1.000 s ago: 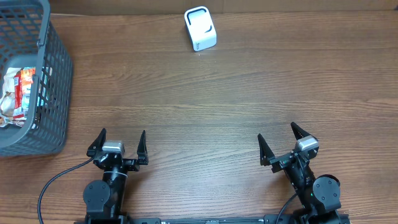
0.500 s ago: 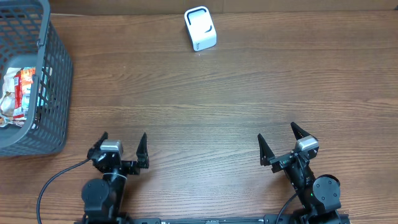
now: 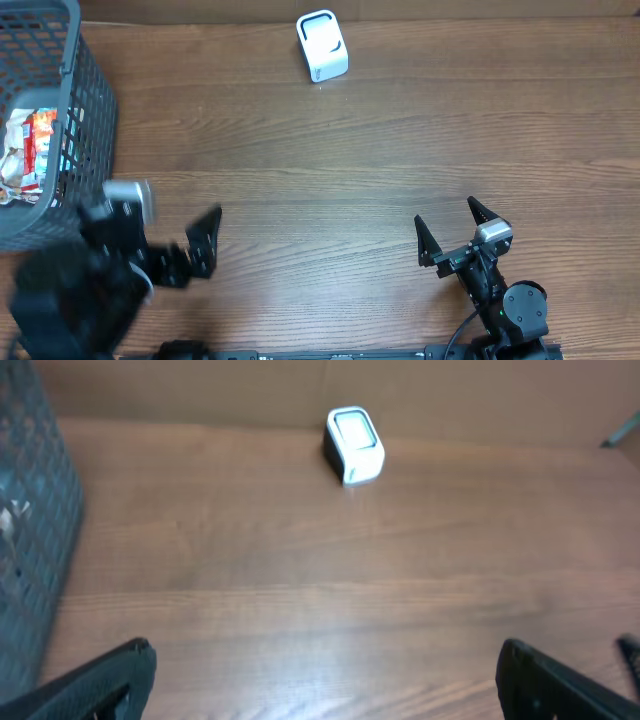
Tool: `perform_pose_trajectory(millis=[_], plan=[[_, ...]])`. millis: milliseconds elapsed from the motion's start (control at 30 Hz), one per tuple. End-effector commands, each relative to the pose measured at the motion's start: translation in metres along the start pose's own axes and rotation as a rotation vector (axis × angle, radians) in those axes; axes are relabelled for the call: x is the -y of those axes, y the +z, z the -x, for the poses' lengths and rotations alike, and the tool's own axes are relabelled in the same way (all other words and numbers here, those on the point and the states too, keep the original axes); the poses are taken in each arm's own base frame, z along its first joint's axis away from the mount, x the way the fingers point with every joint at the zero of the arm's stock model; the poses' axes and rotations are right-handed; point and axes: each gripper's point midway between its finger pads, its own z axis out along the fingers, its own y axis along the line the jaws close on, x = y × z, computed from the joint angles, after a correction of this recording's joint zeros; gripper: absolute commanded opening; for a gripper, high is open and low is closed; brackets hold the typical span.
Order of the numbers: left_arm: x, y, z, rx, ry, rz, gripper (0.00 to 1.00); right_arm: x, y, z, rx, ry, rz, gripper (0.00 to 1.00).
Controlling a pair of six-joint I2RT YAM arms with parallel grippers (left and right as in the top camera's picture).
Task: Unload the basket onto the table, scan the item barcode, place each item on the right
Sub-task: 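Reach the left gripper into the grey basket and grasp items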
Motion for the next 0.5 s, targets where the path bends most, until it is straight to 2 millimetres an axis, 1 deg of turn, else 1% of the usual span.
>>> perform_pose_trajectory(millis=[0, 33, 100, 167, 200, 300, 400, 467], plan=[[0.008, 0.003, 0.035, -0.158, 0.042, -0.019, 1.00, 0.000, 0.000, -0.003, 0.001, 0.004, 0.000, 1.00], [0.007, 0.006, 0.041, -0.188, 0.036, -0.011, 1.00, 0.000, 0.000, -0.003, 0.001, 0.004, 0.000, 1.00], [0.005, 0.018, 0.060, -0.217, 0.029, -0.002, 1.00, 0.000, 0.000, -0.003, 0.001, 0.004, 0.000, 1.00], [0.002, 0.035, 0.073, -0.231, 0.026, 0.000, 1.00, 0.000, 0.000, -0.003, 0.001, 0.004, 0.000, 1.00], [0.000, 0.044, 0.076, -0.246, 0.024, 0.005, 1.00, 0.000, 0.000, -0.003, 0.001, 0.004, 0.000, 1.00], [-0.025, 0.071, 0.087, -0.251, 0.044, 0.119, 1.00, 0.000, 0.000, -0.003, 0.001, 0.004, 0.000, 1.00], [-0.044, 0.092, 0.097, -0.249, 0.176, 0.190, 1.00, 0.000, 0.000, -0.003, 0.001, 0.004, 0.000, 1.00], [-0.055, 0.101, 0.107, -0.230, 0.221, 0.221, 1.00, 0.000, 0.000, -0.003, 0.001, 0.004, 0.000, 1.00]])
